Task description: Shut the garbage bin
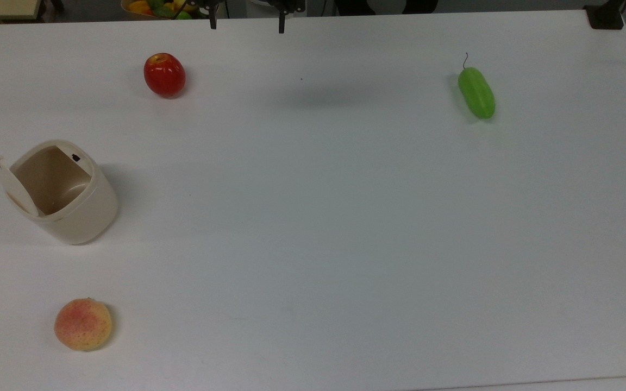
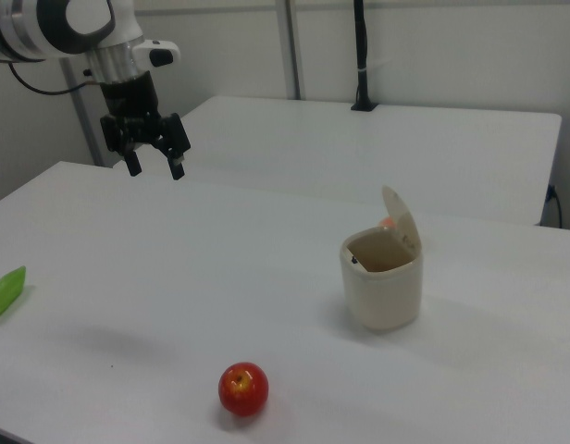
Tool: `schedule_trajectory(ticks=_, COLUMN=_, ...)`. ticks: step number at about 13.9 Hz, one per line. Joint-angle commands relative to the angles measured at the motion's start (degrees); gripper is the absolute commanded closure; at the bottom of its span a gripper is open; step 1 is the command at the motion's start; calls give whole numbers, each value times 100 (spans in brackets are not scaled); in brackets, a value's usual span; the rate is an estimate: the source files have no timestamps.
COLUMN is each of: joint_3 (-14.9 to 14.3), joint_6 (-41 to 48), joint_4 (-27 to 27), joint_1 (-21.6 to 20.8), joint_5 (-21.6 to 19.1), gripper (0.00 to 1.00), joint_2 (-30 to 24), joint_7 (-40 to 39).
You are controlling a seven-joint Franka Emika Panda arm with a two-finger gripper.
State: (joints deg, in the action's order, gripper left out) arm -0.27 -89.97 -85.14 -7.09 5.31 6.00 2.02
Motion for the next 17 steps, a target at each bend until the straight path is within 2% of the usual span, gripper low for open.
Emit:
schedule_trajectory(ticks=1, joint_3=-35, joint_6=-38, joint_4=-213, joint_1=-38, joint_5=58, gripper=0, joint_2=-187, joint_7=35)
schedule_trajectory(ticks=9, joint_3=-35, joint_6=-30, joint_4=-213, joint_1=-38, joint_5=58, gripper=1, joint_2=-187, joint_7=35)
schedule_trajectory(ticks=10, joint_3=-35, joint_6=-38, joint_4=-205, joint_1=-38, joint_5=58, gripper=9, joint_2=-187, joint_7=35)
schedule_trajectory(ticks=11, joint_3=-26, joint_6=-47, joint_4=-213, joint_1=-38, joint_5=58, gripper=23, joint_2=-179, joint_7=9)
schedule_trajectory(ticks=15, joint_3=-26, joint_6=-47, joint_4=-213, joint_1=-38, joint_5=49, gripper=86, joint_2=-170, joint_7=-18)
schedule_trajectory(ticks=16, joint_3=-35, joint_6=-47, joint_4=-213, joint_1=-38, joint_5=49, gripper=96, joint_2=-152, joint_7=-18)
schedule_trajectory(ticks=17, joint_3=-35, joint_6=-47, joint_4=-213, joint_1=-46, joint_5=49, gripper=100, joint_2=-135, joint_7=0)
